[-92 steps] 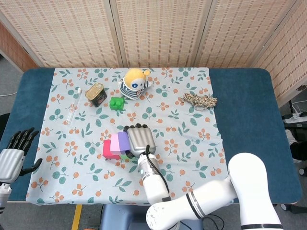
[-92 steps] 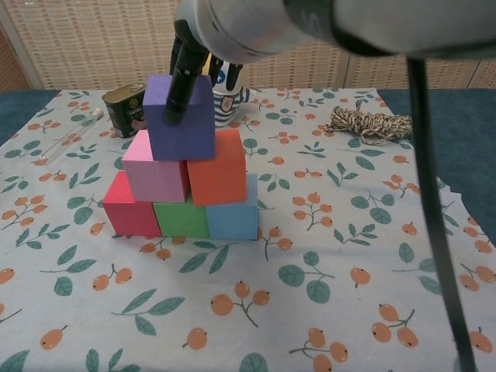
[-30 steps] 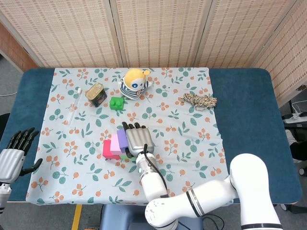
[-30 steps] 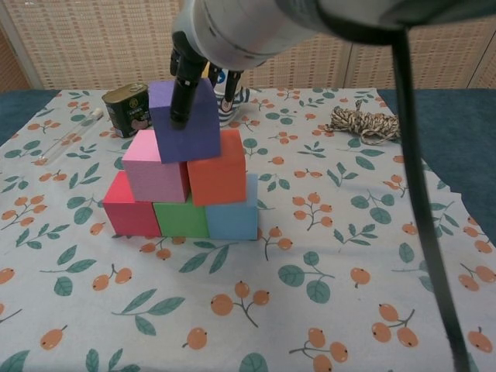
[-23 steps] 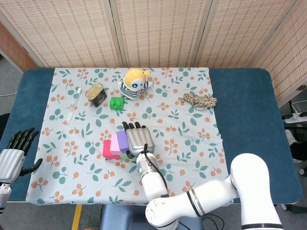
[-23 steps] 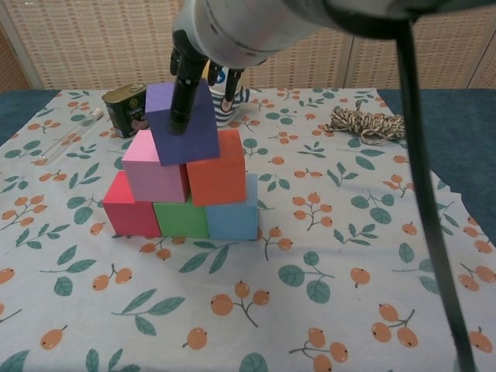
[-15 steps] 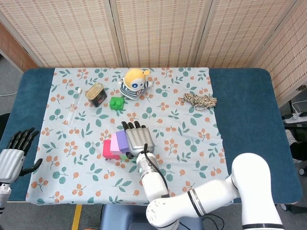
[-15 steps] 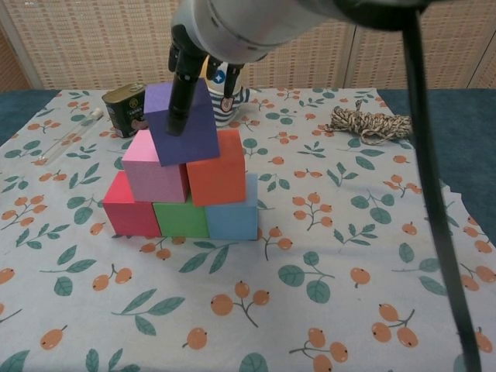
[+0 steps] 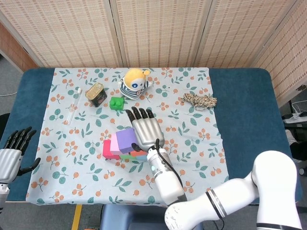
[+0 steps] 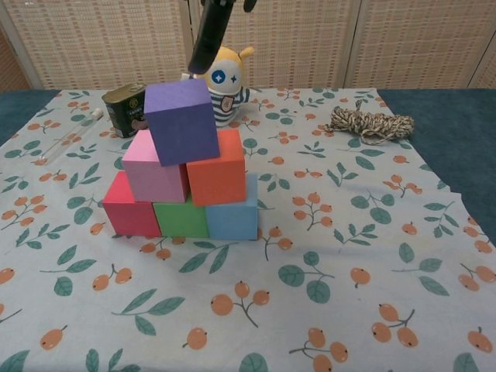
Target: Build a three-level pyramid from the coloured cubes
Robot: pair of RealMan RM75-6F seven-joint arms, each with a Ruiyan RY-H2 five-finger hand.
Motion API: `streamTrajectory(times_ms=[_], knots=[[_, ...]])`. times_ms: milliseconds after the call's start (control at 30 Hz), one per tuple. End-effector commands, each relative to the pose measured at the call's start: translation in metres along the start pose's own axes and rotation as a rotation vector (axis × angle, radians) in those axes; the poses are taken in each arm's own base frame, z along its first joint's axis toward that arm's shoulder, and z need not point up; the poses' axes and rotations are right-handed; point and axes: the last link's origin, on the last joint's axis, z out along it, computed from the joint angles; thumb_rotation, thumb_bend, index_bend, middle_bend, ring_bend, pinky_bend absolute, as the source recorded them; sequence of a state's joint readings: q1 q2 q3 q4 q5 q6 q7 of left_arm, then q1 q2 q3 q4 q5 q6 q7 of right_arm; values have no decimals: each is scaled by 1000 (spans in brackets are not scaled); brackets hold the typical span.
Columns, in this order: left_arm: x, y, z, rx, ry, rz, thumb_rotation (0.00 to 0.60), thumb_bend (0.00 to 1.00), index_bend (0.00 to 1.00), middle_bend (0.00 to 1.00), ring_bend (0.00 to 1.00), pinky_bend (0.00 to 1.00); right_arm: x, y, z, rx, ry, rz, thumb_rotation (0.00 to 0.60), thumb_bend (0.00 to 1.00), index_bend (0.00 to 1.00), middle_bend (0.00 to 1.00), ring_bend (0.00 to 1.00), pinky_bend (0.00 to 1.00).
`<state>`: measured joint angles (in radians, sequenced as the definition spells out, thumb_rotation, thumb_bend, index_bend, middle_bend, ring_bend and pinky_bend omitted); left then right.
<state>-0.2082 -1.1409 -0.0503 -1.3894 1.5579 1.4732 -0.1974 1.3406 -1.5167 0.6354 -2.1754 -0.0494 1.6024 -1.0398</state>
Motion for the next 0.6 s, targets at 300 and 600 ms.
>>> streamTrajectory(times_ms=[300,600], knots=[[6,6,-6,-16,78,31,600,334,0,0,0,69,-42,198,-153,17,202,-231,600,151,0,0,0,0],[7,16,-14,-34,126,82,600,338,0,0,0,68,-91,312,-235,-218,307,-176,600,151,0,0,0,0]])
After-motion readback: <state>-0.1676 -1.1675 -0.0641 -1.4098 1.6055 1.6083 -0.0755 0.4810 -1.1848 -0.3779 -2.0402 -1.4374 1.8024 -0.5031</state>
